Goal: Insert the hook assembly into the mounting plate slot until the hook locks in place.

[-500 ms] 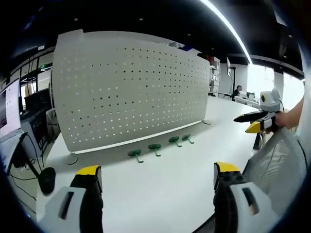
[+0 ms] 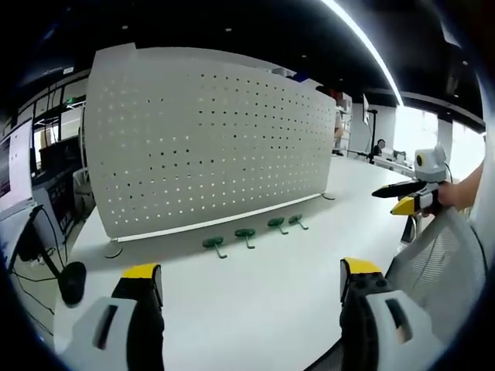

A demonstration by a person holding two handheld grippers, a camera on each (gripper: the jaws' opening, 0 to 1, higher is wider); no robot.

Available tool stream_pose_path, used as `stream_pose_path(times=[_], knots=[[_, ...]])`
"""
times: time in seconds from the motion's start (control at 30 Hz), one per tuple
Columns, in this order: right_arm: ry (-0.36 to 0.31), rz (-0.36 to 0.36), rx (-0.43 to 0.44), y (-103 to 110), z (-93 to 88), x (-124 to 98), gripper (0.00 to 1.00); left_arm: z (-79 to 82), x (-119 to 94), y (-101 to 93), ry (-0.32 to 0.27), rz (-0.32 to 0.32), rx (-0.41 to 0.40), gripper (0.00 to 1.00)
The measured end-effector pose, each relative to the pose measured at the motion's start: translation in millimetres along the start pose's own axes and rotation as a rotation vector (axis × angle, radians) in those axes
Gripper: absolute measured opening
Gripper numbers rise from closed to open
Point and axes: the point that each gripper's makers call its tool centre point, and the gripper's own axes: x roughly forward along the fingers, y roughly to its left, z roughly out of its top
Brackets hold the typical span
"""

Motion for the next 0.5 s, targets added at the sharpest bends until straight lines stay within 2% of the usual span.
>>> stream_pose_path(times=[0.27,0.5], knots=[[-0.001,0.008,0.002,1,2.0,1,0.81,3.1,0,-3.7,-0.002,-0.017,-0.008,0.97],[0.016,0.034,-0.027,7,2.6,2,0.81,-0.4,4,-14.5,0.04,-0.075,0.02,0.98]])
